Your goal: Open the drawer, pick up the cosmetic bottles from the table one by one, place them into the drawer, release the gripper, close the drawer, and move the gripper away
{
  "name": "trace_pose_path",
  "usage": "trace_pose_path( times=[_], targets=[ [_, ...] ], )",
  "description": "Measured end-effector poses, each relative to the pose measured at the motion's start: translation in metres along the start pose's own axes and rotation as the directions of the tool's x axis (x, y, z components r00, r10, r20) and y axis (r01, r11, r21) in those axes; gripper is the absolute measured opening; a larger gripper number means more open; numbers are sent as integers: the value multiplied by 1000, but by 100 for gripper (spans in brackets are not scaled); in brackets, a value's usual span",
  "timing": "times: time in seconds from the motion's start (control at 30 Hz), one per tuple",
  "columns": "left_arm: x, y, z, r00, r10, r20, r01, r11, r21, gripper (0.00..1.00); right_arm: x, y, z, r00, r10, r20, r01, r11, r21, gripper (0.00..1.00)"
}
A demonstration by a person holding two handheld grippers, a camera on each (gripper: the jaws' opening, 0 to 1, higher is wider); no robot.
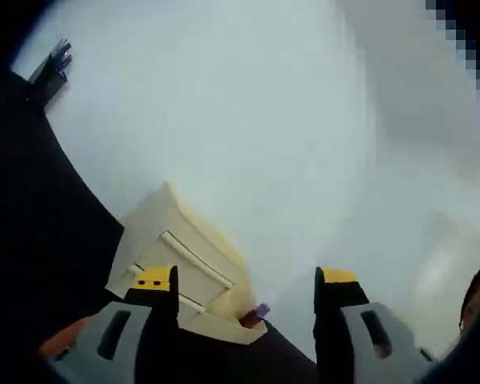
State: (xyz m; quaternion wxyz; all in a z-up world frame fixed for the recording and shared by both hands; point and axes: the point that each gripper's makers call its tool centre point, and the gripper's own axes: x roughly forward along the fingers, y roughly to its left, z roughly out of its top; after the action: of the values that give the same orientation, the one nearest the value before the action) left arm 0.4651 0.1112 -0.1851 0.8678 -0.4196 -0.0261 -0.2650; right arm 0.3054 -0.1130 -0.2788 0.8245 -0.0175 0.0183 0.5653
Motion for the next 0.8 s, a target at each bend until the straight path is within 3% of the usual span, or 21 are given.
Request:
trace_pose_path(
  times=[0.3, 0.5, 0.8],
  targets=[
    [16, 15, 12, 998, 16, 66, -13, 999, -46, 63, 0, 1, 1, 1000, 1, 4, -1, 1000, -5, 64],
    [18, 24, 9, 995, 28, 98, -17, 993, -113, 58, 0, 2, 0, 1000, 0, 1, 0, 1000, -9, 64],
    [21, 34, 1, 993, 30, 115, -13, 988, -151, 53, 0, 1, 0, 1000, 0, 1, 0, 1000, -2, 63]
  ],
)
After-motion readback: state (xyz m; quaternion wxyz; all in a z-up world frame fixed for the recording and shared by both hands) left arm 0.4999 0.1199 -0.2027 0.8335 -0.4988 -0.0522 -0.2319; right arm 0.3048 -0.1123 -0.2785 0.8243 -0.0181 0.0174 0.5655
